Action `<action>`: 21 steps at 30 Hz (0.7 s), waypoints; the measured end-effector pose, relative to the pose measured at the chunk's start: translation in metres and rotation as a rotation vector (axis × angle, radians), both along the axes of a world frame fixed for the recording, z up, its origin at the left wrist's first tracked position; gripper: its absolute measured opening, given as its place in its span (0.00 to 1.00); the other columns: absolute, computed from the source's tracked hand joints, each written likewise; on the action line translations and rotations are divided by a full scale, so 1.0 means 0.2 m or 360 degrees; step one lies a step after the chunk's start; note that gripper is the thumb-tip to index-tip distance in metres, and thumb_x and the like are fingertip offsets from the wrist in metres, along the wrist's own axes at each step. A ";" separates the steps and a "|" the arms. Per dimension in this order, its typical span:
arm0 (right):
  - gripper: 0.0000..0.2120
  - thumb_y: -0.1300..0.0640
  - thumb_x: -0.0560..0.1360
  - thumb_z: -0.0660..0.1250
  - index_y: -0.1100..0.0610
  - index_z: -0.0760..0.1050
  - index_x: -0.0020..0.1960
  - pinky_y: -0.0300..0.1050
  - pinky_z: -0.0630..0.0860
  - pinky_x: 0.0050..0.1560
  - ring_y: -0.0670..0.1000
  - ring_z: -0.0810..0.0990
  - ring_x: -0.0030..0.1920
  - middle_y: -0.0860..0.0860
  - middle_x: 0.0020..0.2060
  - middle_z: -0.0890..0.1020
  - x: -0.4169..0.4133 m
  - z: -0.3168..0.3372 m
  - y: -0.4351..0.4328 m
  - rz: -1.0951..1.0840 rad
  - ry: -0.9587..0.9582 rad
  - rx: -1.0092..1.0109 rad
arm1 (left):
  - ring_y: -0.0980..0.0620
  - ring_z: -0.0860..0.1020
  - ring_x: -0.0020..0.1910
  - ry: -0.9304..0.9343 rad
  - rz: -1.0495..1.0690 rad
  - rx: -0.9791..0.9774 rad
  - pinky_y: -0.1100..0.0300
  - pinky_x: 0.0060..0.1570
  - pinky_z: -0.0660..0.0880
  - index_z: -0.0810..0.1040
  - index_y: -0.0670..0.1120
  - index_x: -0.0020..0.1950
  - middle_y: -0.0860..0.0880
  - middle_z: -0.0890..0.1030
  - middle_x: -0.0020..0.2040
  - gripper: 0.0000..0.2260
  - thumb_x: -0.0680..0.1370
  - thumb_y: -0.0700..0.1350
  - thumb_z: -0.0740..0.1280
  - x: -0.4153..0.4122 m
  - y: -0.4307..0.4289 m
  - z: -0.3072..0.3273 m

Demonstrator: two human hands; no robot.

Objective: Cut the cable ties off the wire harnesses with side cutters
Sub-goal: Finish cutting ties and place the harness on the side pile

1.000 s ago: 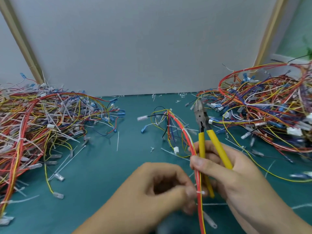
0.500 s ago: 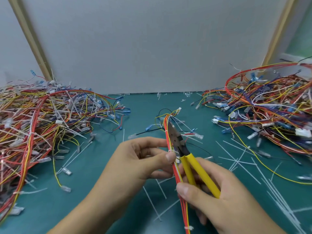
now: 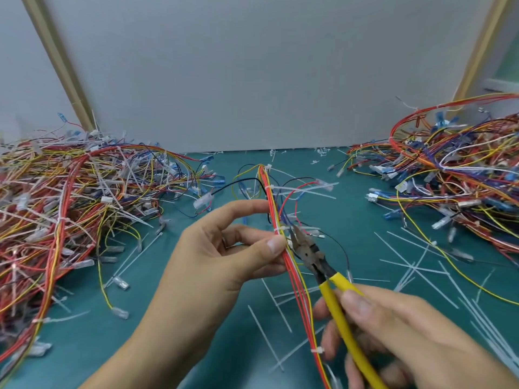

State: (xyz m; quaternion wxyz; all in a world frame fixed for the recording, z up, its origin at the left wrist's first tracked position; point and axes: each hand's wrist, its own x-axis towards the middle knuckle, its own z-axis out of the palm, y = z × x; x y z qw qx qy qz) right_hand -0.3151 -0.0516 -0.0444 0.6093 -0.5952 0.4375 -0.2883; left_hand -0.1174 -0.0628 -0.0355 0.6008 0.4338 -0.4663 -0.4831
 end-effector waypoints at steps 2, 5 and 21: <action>0.27 0.29 0.55 0.62 0.43 0.82 0.45 0.32 0.68 0.24 0.49 0.79 0.29 0.52 0.38 0.86 0.00 0.00 -0.01 0.0016 0.0004 0.0003 | 0.47 0.83 0.35 -0.0009 0.0001 -0.0015 0.60 0.39 0.80 0.84 0.47 0.53 0.39 0.84 0.38 0.17 0.64 0.41 0.76 0.00 0.00 0.00; 0.28 0.29 0.55 0.62 0.43 0.83 0.46 0.32 0.69 0.24 0.49 0.80 0.29 0.52 0.39 0.86 -0.01 0.00 -0.01 0.0015 0.0017 0.0008 | 0.47 0.83 0.35 -0.0029 0.0001 -0.0024 0.60 0.39 0.80 0.84 0.48 0.53 0.39 0.84 0.38 0.17 0.64 0.42 0.76 0.00 0.00 0.01; 0.27 0.29 0.56 0.62 0.44 0.83 0.45 0.32 0.69 0.24 0.49 0.78 0.29 0.52 0.38 0.86 -0.01 0.01 0.00 0.0105 0.0002 -0.0008 | 0.45 0.84 0.35 -0.0073 0.0022 -0.0034 0.59 0.39 0.81 0.85 0.49 0.53 0.41 0.84 0.36 0.16 0.65 0.41 0.75 0.00 0.00 0.01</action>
